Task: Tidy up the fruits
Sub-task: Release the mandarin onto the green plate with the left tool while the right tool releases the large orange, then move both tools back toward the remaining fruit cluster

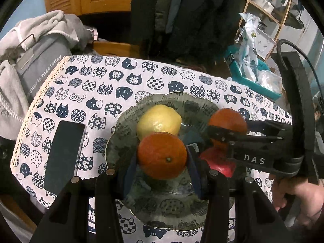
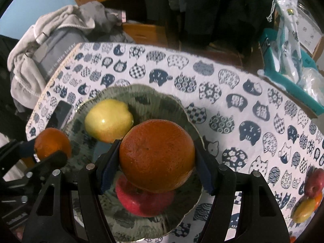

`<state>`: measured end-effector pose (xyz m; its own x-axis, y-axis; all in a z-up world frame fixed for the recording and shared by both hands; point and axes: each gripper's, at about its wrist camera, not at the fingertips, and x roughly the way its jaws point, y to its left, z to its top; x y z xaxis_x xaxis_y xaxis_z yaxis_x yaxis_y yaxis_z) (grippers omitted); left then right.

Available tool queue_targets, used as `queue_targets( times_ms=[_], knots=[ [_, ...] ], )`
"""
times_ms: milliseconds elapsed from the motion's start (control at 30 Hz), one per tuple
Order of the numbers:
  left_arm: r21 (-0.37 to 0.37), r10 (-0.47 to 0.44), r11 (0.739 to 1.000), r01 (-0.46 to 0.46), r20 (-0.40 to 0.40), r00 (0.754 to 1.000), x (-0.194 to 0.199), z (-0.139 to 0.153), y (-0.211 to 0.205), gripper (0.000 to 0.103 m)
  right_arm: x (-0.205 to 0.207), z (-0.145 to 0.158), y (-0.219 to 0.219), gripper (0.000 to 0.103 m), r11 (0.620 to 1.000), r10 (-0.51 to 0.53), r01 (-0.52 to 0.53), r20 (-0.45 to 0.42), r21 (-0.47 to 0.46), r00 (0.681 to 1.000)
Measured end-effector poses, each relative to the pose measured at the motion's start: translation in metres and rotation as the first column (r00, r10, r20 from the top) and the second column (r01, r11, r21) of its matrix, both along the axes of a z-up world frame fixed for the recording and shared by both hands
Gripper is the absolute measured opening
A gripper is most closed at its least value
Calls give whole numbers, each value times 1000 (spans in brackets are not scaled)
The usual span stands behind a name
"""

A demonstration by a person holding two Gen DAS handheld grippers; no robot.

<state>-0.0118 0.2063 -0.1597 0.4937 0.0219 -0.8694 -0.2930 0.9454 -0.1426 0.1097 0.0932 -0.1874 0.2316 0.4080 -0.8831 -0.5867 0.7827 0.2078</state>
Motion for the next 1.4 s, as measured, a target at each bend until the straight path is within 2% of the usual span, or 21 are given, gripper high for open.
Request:
queue_targets(
  times_ms=[200, 333, 500, 600, 633, 767, 1000, 1233, 1400],
  knots=[
    [-3, 3, 1000, -3, -15, 1000, 1, -5, 1, 49, 6, -7, -2, 71, 999, -25, 26, -41, 23, 999],
    [-36, 12, 999, -13, -46, 999, 2, -13, 5, 49, 7, -9, -4, 71, 999, -39, 41, -60, 26, 997],
    [-43, 33, 998, -36, -68, 997, 2, -19, 8, 49, 6, -5, -6, 71, 999, -44, 46, -54, 29, 998],
    [-25, 36, 999, -38, -69, 997, 2, -17, 7, 58, 6, 1, -8, 71, 998, -50, 52, -48, 39, 998],
    [-20, 39, 999, -41, -71, 997, 2, -16, 8, 61, 6, 3, -9, 71, 998, -52, 53, -45, 41, 998],
    [-21, 40, 999, -42, -85, 996, 2, -16, 7, 61, 4, 14, -14, 72, 996, -63, 65, -32, 55, 998],
    [6, 4, 1000, -4, -64, 998, 3, -5, -8, 65, 1, 40, -34, 74, 992, -108, 107, 4, 67, 994],
    [17, -65, 998, 65, -29, 997, 8, 15, -36, 73, -7, 74, -64, 76, 988, -142, 135, 85, 79, 986],
    [21, -118, 993, 118, -7, 993, 11, 28, -58, 73, -15, 92, -87, 78, 985, -162, 153, 124, 79, 979]
  ],
)
